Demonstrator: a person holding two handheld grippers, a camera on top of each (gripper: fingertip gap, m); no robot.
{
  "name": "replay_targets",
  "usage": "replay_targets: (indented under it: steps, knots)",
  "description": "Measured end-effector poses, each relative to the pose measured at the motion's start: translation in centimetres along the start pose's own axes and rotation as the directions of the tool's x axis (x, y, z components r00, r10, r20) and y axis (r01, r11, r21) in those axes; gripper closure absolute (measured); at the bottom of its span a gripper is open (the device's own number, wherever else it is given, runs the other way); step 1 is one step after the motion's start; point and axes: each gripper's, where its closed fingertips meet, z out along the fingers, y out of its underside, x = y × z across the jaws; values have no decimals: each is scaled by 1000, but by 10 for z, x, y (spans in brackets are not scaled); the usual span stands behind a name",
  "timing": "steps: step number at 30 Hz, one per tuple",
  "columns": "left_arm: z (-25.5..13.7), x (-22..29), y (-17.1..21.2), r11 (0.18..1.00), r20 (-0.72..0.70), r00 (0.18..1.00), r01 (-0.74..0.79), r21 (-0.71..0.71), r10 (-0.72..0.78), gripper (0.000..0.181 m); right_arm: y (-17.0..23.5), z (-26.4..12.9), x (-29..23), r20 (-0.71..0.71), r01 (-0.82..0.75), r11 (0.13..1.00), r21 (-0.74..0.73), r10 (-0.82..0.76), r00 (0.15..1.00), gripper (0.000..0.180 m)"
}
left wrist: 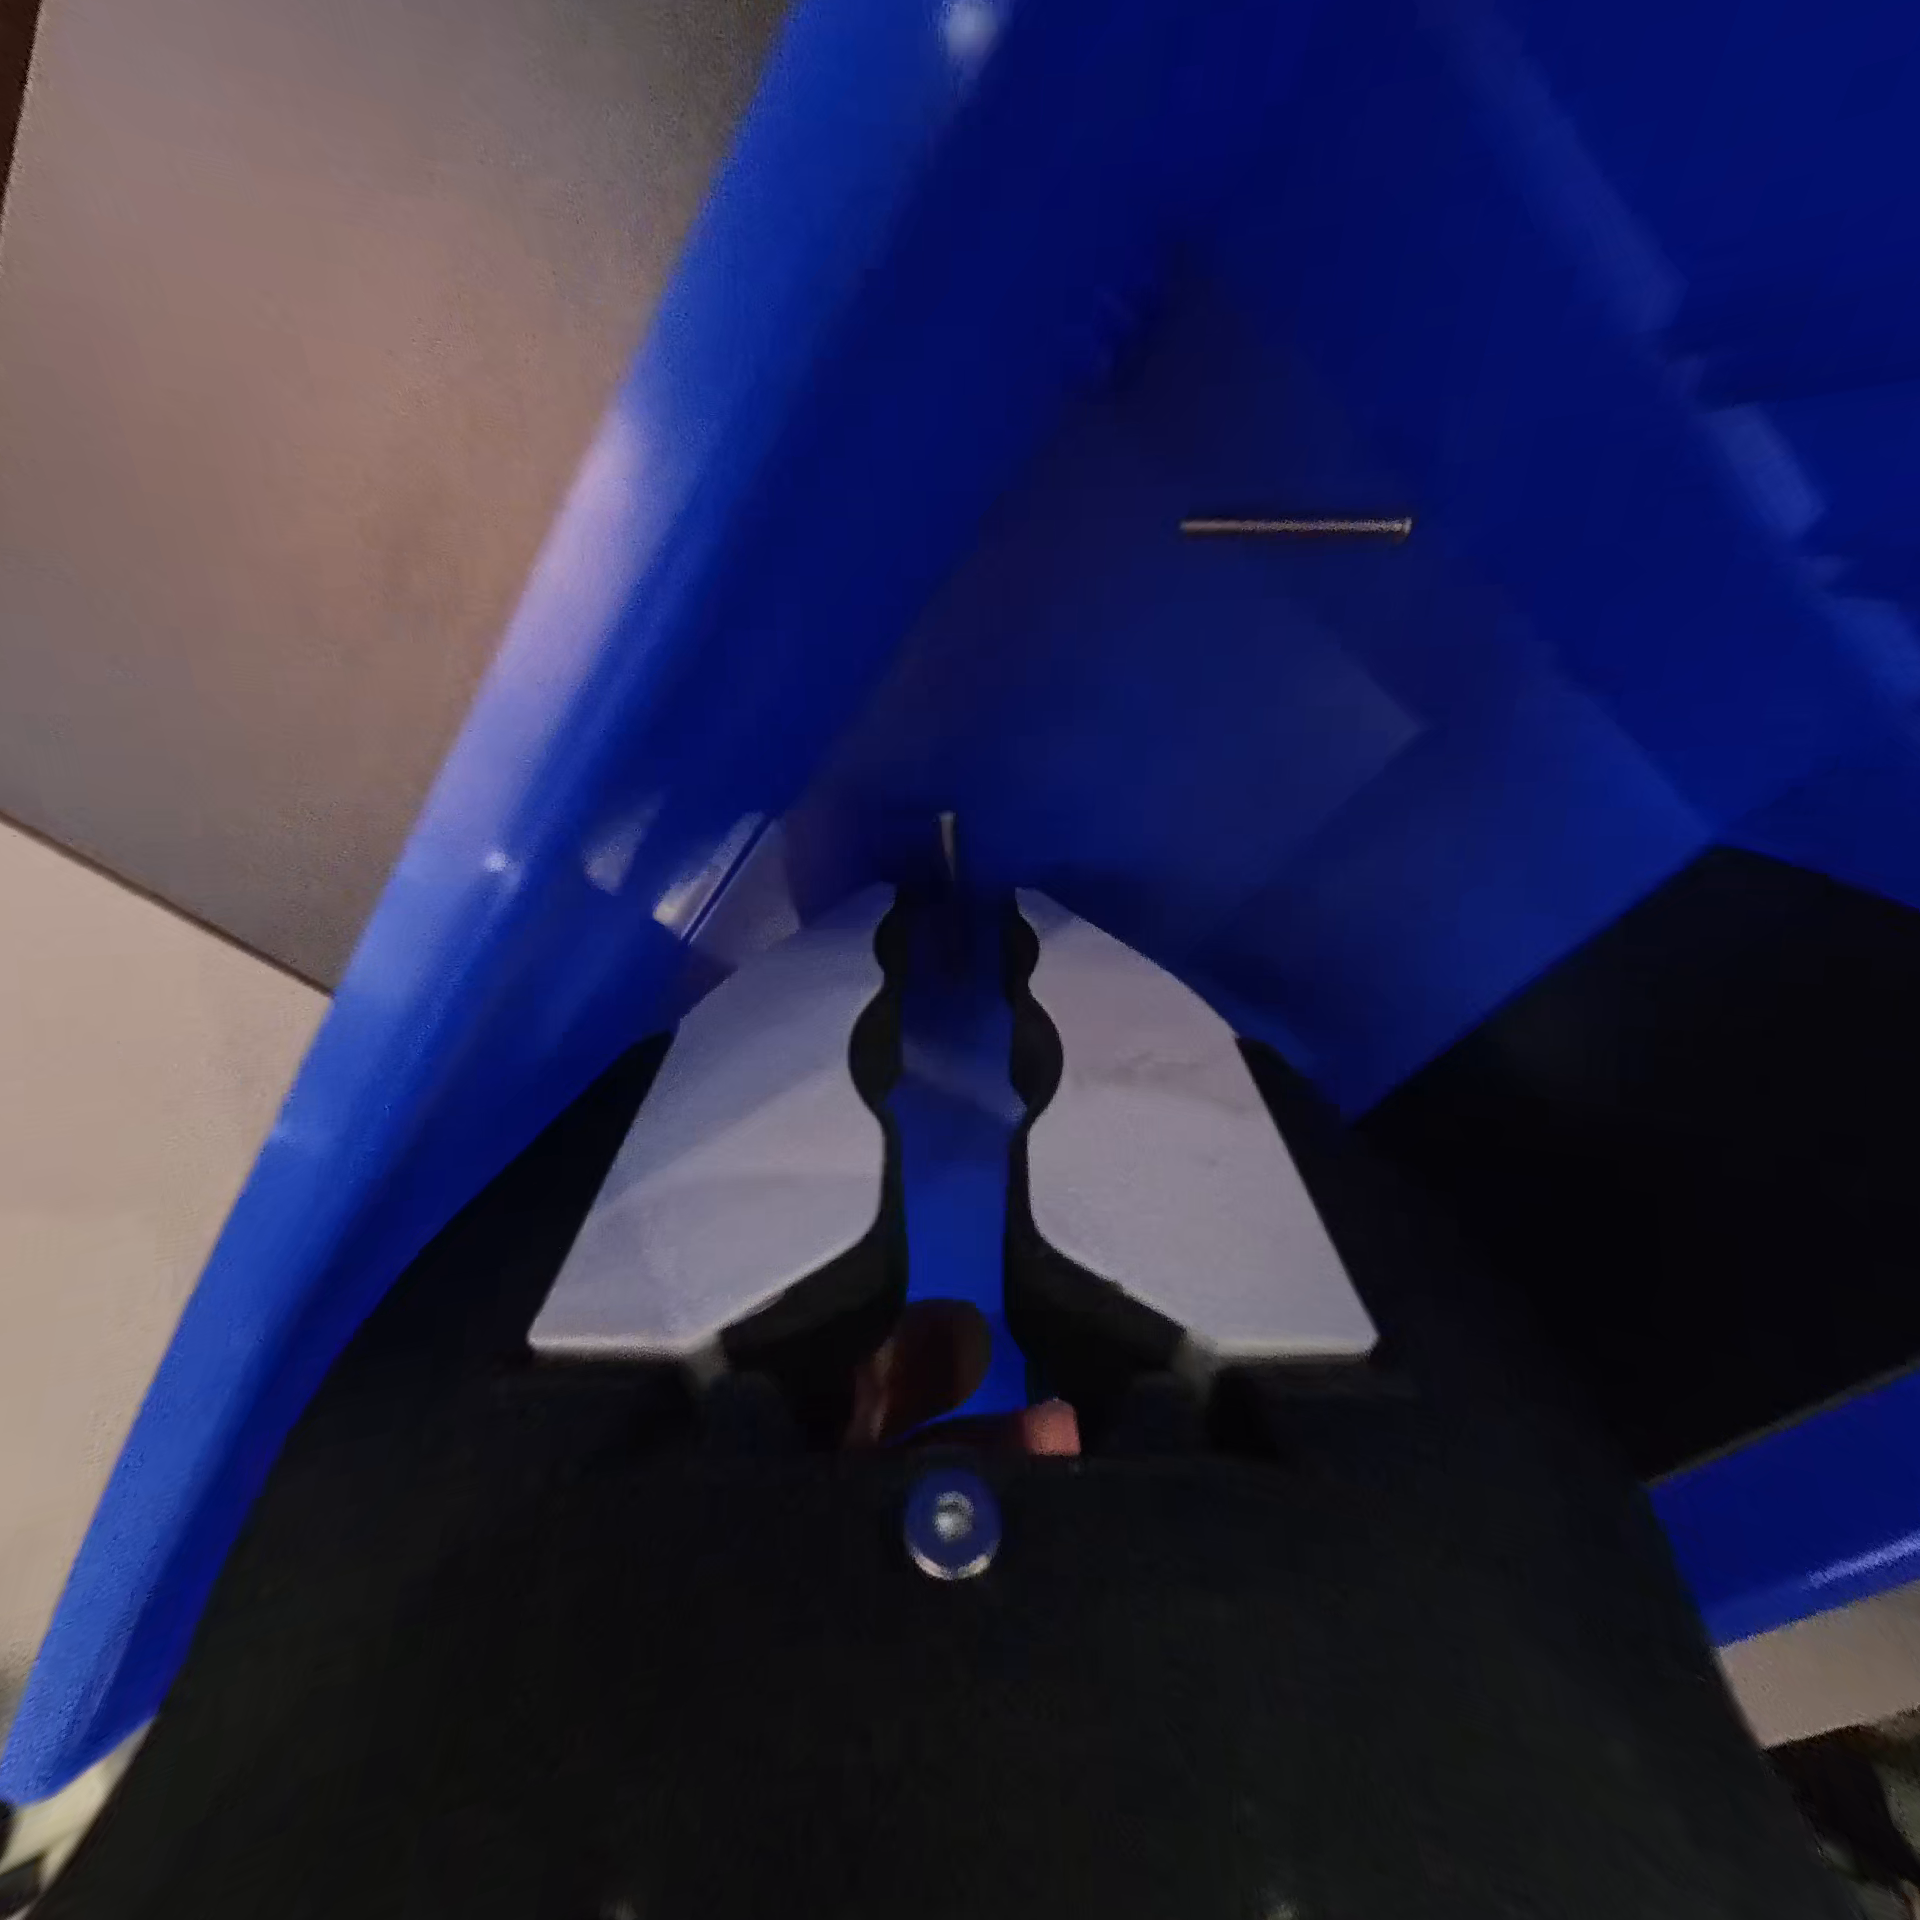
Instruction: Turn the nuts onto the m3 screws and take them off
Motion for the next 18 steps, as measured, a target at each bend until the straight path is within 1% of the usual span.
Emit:
replay_targets:
  steps: [1,3,7,11,16,18]
  knots:
    - [0,-1,0,1000,-5,1000,13,14,-13,167,0,0,0,1,0,1000,1,0,1000,121]
    - [0,0,-2,998,-29,998,53,44,-52,179,0,0,0,2,0,1000,4,0,1000,121]
    - [0,0,-1,996,-38,998,52,74,-50,179,-1,-1,-1,2,2,1000,10,-2,1000,120]
    - [0,1,-2,998,19,1000,-24,55,23,179,-2,-2,-1,2,1,1000,13,-1,1000,120]
    - [-1,2,-1,996,24,997,-69,53,67,179,-2,-2,0,1,0,1000,19,0,1000,120]
    - [-1,6,0,996,6,998,-66,56,66,179,-2,-2,0,3,-2,1000,20,2,1000,120]
